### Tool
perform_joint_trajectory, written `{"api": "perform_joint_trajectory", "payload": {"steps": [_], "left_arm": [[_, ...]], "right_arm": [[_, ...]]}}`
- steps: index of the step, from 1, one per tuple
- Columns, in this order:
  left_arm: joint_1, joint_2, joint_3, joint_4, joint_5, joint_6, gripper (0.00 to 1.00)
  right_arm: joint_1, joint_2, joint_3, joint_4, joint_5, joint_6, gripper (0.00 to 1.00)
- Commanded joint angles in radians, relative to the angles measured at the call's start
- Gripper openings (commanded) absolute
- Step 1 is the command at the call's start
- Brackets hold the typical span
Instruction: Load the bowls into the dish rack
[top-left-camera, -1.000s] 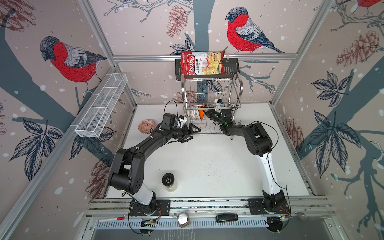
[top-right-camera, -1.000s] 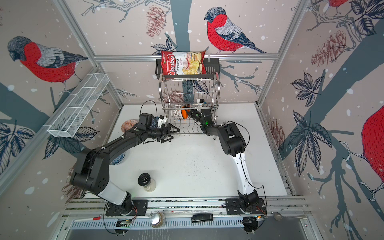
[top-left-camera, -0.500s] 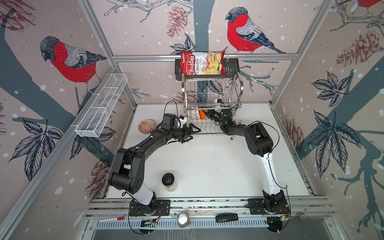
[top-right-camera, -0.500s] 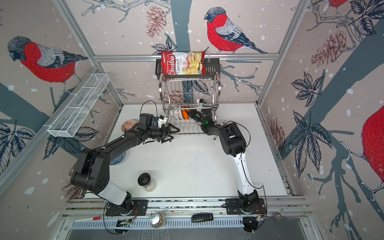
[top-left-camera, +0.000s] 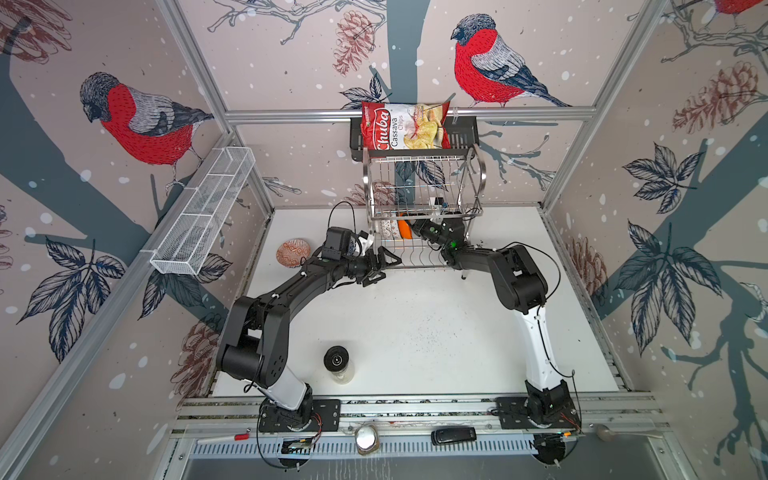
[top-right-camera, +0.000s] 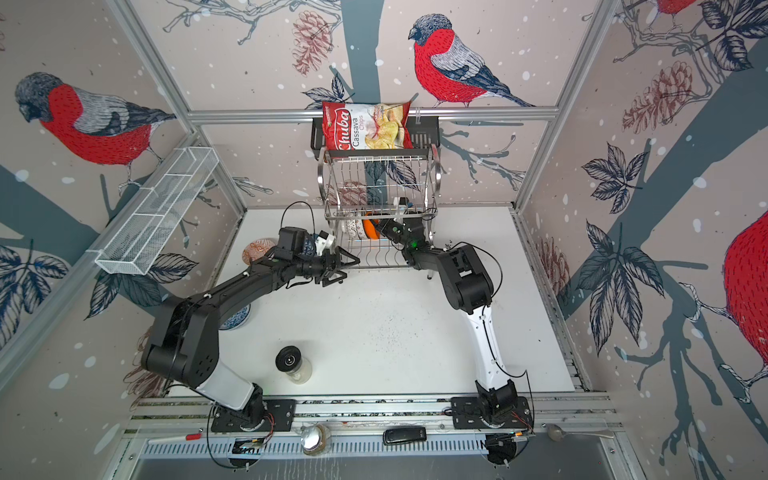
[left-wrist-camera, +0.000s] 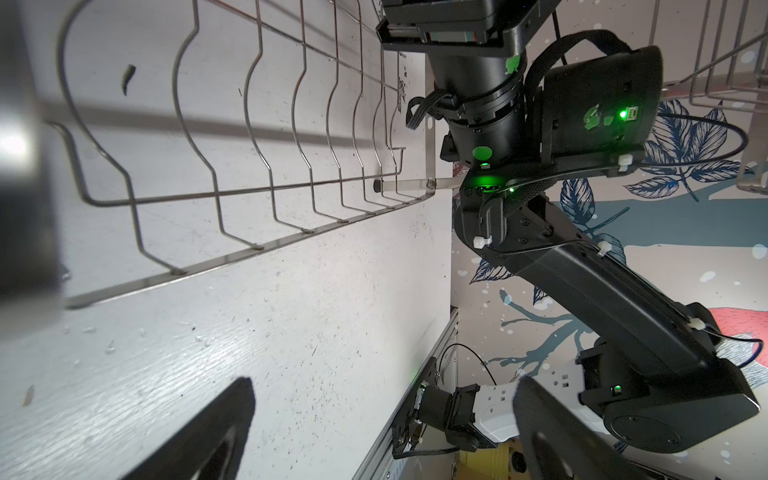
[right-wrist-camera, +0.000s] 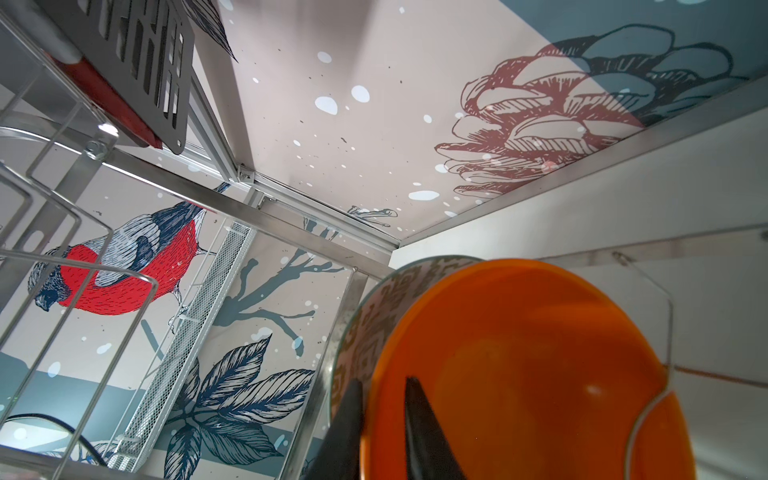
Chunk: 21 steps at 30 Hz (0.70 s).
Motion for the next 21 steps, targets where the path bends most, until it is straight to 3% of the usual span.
{"api": "perform_joint_trajectory", "payload": {"steps": [1, 21], "left_arm": [[-0.001, -0.007, 0.000, 0.009, 0.014, 0.007, 0.97], [-0.002, -0.013, -0.003, 0.011, 0.015, 0.007, 0.97]], "right_arm": [[-0.004, -0.018, 0.002, 0.014, -0.008, -0.001, 0.21], [0.000, -0.049, -0.036, 0.041, 0.021, 0.009, 0.21]]}}
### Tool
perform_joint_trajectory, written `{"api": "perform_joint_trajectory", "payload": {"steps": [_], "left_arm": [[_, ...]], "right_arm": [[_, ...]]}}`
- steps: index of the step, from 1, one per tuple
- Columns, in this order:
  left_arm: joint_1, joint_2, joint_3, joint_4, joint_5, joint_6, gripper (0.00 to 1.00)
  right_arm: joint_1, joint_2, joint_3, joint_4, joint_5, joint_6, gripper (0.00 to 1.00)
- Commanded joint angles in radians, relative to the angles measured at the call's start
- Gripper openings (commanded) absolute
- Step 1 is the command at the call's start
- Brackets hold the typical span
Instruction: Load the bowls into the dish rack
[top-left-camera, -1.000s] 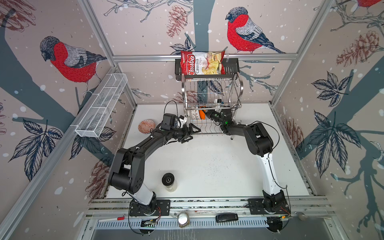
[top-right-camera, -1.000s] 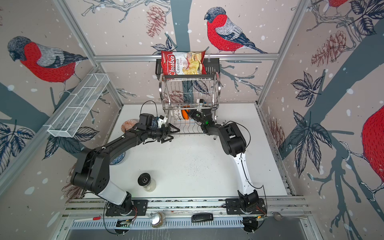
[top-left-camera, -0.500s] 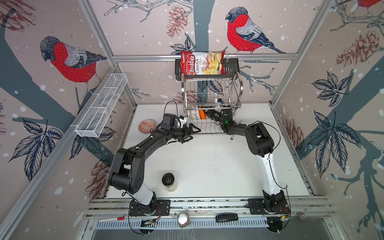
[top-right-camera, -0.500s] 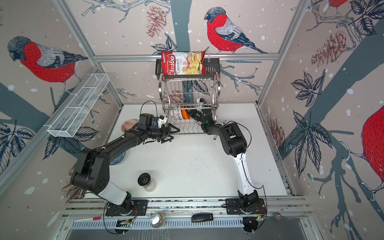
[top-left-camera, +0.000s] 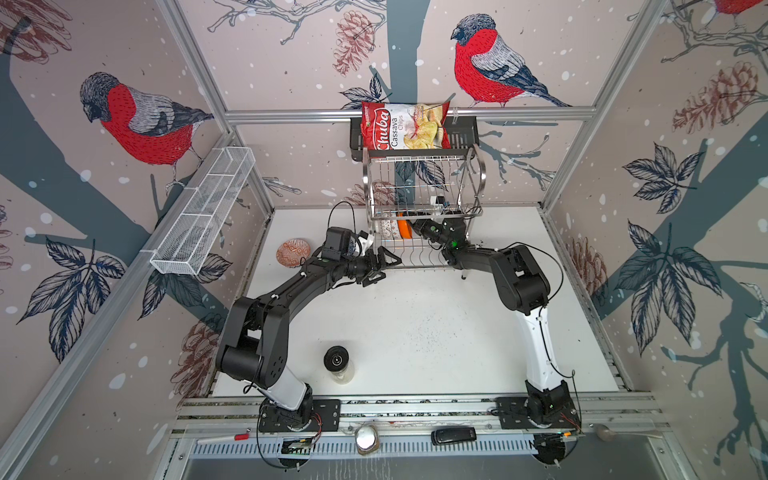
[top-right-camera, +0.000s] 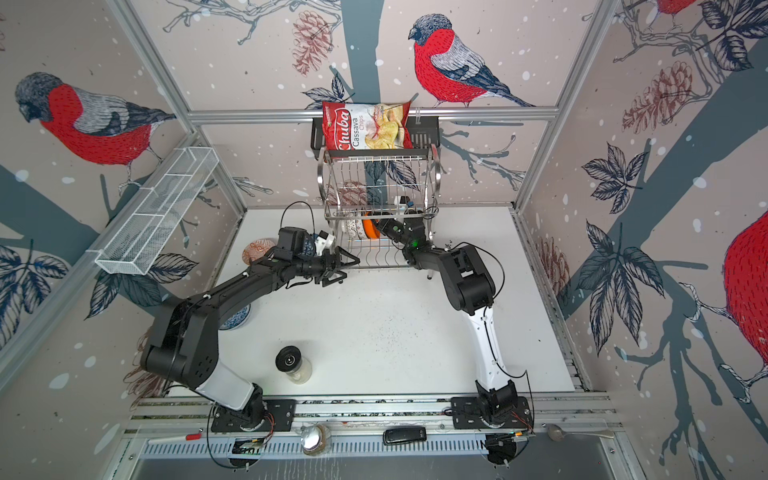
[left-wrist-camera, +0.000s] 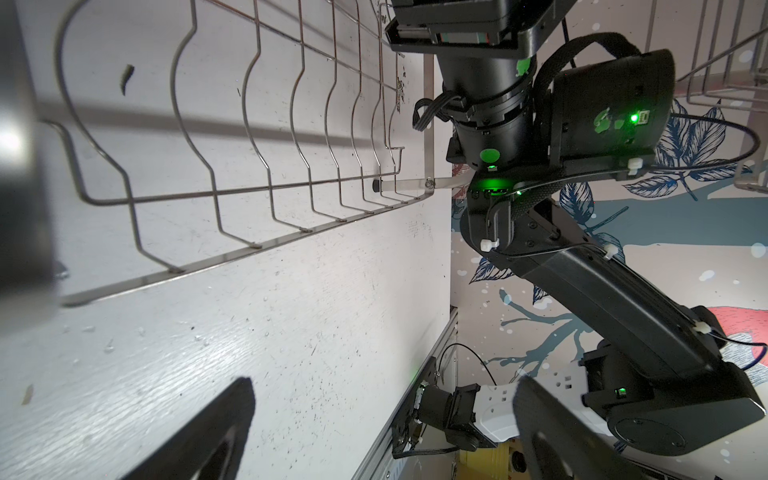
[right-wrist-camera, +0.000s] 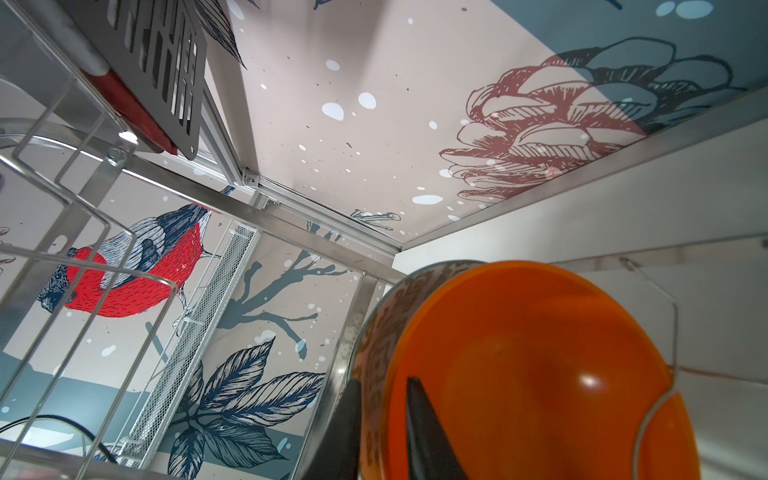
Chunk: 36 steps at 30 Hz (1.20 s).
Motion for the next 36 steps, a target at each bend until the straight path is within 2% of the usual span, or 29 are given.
{"api": "perform_joint_trajectory", "payload": {"steps": [1, 36], "left_arm": [[-0.001, -0.008, -0.001, 0.012, 0.015, 0.007, 0.97], [-0.011, -0.013, -0.004, 0.012, 0.011, 0.002, 0.97]], "right_arm": [[-0.001, -0.021, -0.017, 0.051, 0.017, 0.014, 0.21], [-0.008, -0.145, -0.257, 0.188, 0.051, 0.055, 0.25]]}}
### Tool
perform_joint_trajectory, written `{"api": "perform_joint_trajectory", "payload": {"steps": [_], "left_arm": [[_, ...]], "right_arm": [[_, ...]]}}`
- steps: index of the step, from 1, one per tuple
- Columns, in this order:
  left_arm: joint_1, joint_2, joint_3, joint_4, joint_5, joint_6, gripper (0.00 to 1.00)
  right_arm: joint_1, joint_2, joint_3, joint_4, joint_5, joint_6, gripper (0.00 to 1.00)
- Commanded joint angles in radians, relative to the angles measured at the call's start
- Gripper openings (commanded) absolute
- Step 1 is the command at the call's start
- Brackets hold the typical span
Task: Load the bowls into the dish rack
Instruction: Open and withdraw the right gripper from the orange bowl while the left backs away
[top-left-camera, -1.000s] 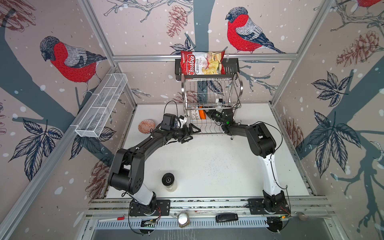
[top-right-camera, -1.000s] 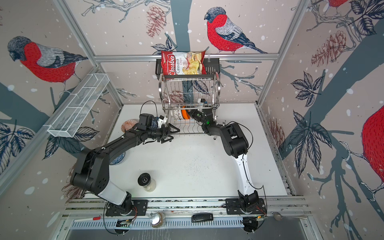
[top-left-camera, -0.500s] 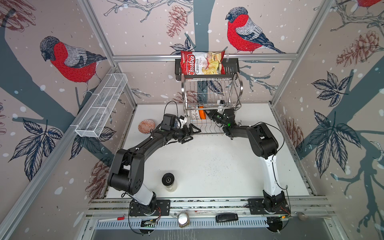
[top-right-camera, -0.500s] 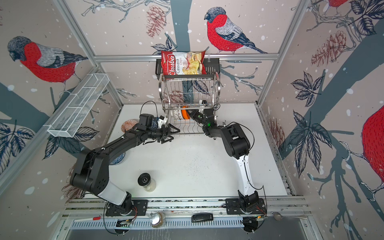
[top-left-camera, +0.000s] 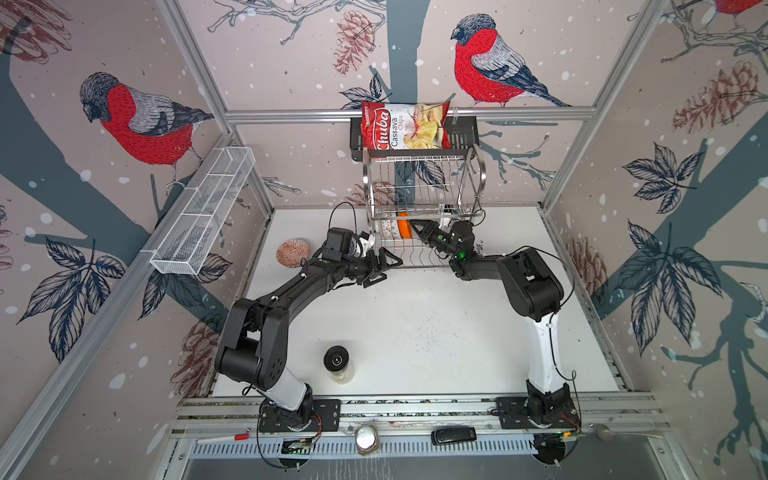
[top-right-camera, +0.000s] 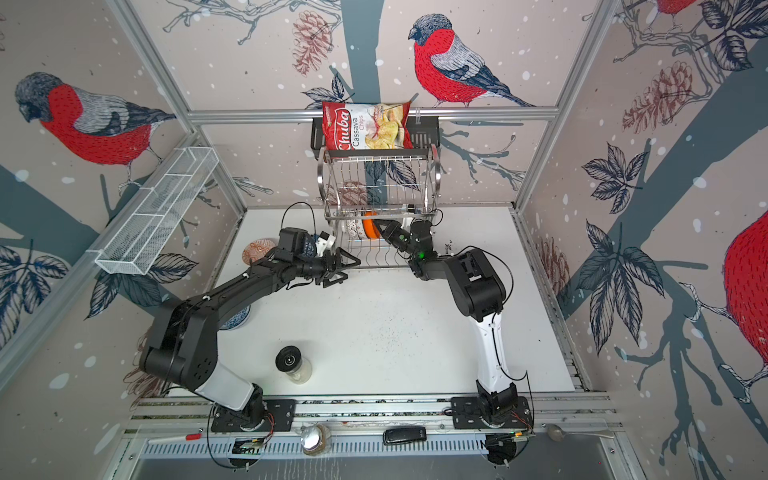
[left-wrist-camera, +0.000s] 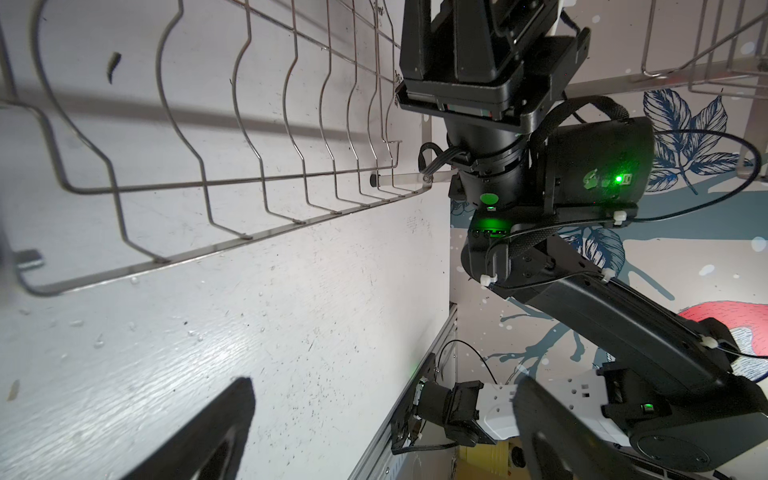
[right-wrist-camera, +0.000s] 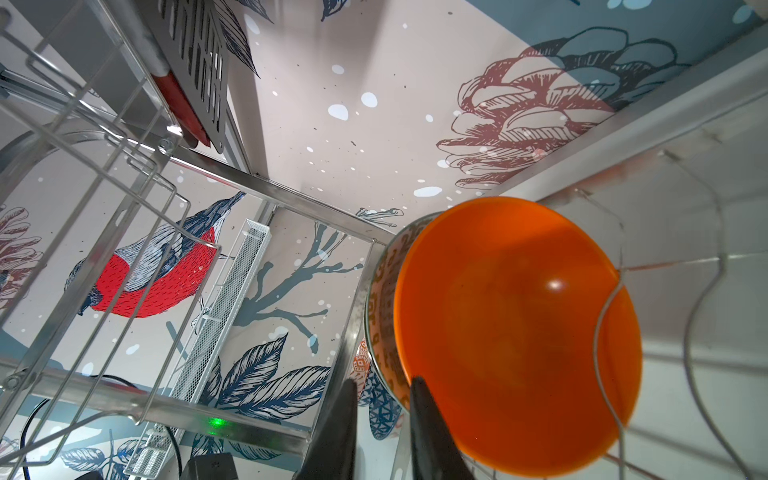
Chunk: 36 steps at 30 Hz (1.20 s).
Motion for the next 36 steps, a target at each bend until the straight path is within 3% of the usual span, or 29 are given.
{"api": "perform_joint_trajectory", "payload": {"steps": [1, 17, 32, 36], "left_arm": [[0.000, -0.003, 0.004, 0.012, 0.011, 0.004, 0.97], [-0.002, -0.002, 0.003, 0.015, 0.011, 0.002, 0.97], [0.013, -0.030, 0.016, -0.025, -0.027, 0.032, 0.97], [0.045, -0.058, -0.001, -0.034, -0.045, 0.038, 0.97]], "right_arm": [[-0.003, -0.023, -0.016, 0.059, 0.015, 0.006, 0.25], [0.000, -0.058, -0.052, 0.066, 0.012, 0.020, 0.28], [0.013, -0.246, -0.272, 0.066, 0.082, -0.009, 0.37], [0.014, -0.303, -0.317, 0.011, 0.096, -0.061, 0.45]]}}
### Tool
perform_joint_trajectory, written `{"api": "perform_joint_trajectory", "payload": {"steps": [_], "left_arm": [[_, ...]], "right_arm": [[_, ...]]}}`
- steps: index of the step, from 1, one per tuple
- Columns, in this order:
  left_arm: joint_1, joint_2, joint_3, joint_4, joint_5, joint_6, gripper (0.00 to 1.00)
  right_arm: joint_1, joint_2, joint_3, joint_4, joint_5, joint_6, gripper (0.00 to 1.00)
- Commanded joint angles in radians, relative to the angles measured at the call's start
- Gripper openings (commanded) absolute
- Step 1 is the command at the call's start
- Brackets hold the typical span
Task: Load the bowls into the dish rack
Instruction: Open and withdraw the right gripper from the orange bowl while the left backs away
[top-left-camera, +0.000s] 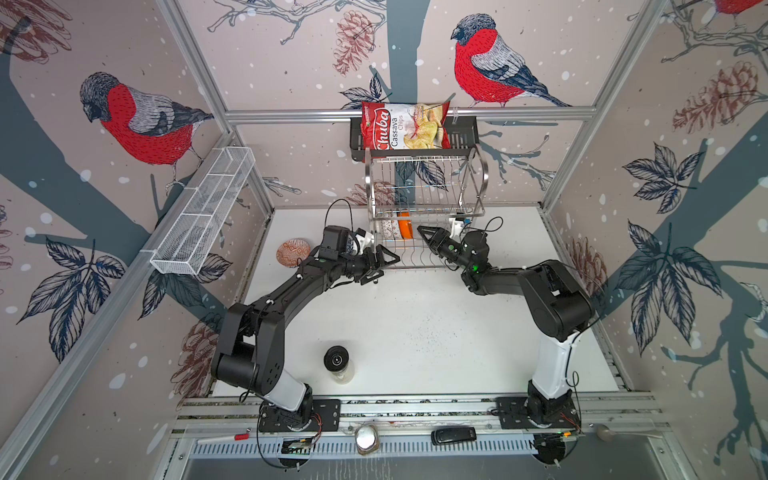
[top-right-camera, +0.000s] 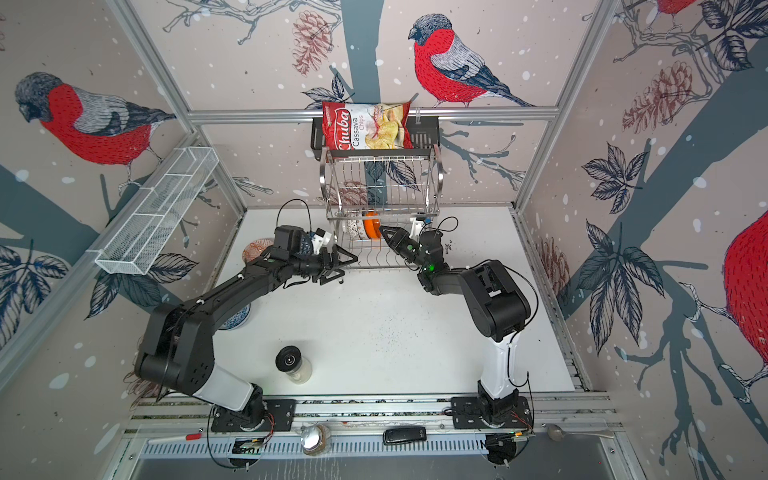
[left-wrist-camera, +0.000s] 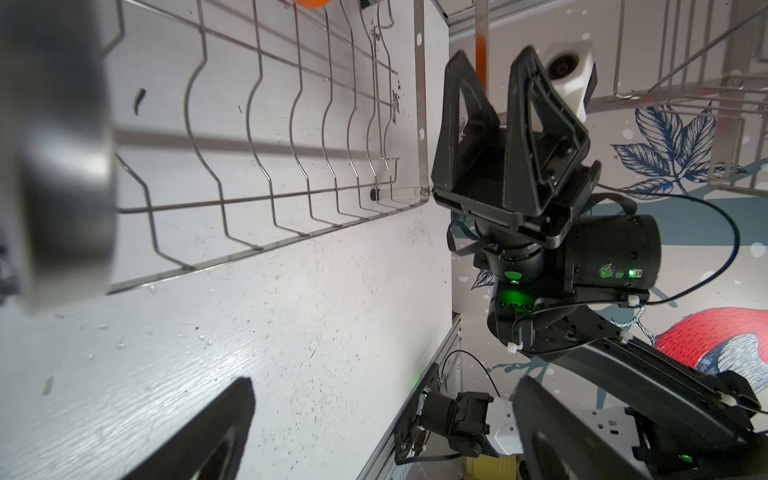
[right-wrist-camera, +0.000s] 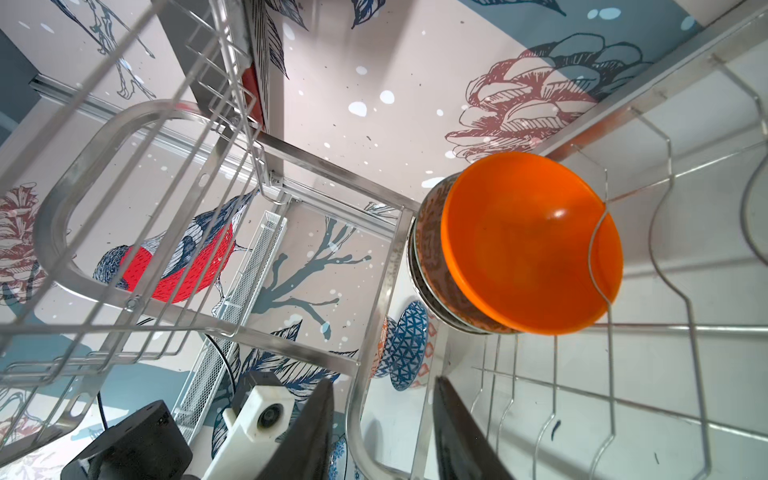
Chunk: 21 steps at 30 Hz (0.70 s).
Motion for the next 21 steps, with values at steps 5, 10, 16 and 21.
{"api": "perform_joint_trajectory", "payload": {"steps": [5, 10, 16, 21], "left_arm": [[0.042, -0.033, -0.012, -0.025, -0.034, 0.033, 0.97], [0.047, -0.049, -0.012, -0.015, -0.056, 0.019, 0.97], [0.048, -0.066, -0.041, -0.008, -0.066, 0.016, 0.97], [0.064, -0.099, -0.088, 0.015, -0.070, 0.010, 0.97]], "right_arm": [[-0.008, -0.084, -0.060, -0.028, 0.034, -0.080, 0.49], [-0.015, -0.116, -0.080, -0.038, 0.011, -0.091, 0.51], [-0.014, -0.148, -0.093, -0.055, 0.004, -0.084, 0.53], [-0.011, -0.203, -0.116, -0.103, 0.032, -0.102, 0.58]]}}
